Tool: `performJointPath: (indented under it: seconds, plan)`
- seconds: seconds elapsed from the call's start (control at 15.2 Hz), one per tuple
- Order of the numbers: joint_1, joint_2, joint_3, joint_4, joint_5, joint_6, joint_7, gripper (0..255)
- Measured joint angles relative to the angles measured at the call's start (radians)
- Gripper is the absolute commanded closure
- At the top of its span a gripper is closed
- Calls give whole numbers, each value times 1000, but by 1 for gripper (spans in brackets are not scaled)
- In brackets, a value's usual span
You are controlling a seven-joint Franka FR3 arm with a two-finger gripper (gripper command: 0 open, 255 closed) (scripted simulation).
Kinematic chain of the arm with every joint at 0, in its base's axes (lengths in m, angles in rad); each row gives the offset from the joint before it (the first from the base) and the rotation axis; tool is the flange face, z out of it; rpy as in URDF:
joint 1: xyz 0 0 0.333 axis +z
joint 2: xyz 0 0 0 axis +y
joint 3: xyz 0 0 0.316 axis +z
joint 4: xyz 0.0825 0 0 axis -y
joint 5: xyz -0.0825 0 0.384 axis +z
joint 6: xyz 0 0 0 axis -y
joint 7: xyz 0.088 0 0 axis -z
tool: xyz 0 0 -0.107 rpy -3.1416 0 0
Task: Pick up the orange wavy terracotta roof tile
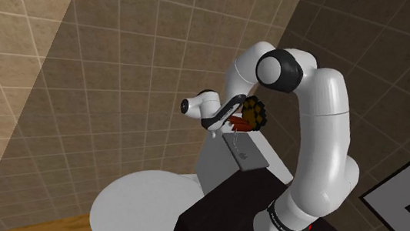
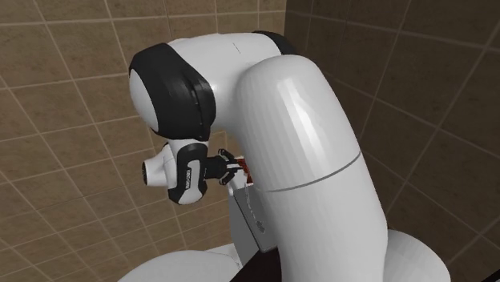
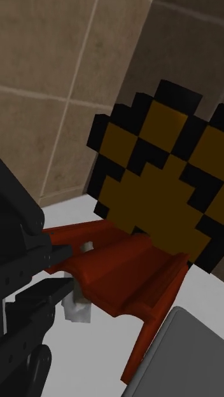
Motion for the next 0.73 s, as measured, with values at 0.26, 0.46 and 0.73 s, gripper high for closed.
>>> performJointPath:
  seconds: [0.26,0.46,0.73]
  plan:
    - [-2,-46,1,-17,7,-8,-29,255]
    - [-2,-84,4,-32,15,-16,-51,255]
    - [-3,-127,6,-48,23,-25,-79,255]
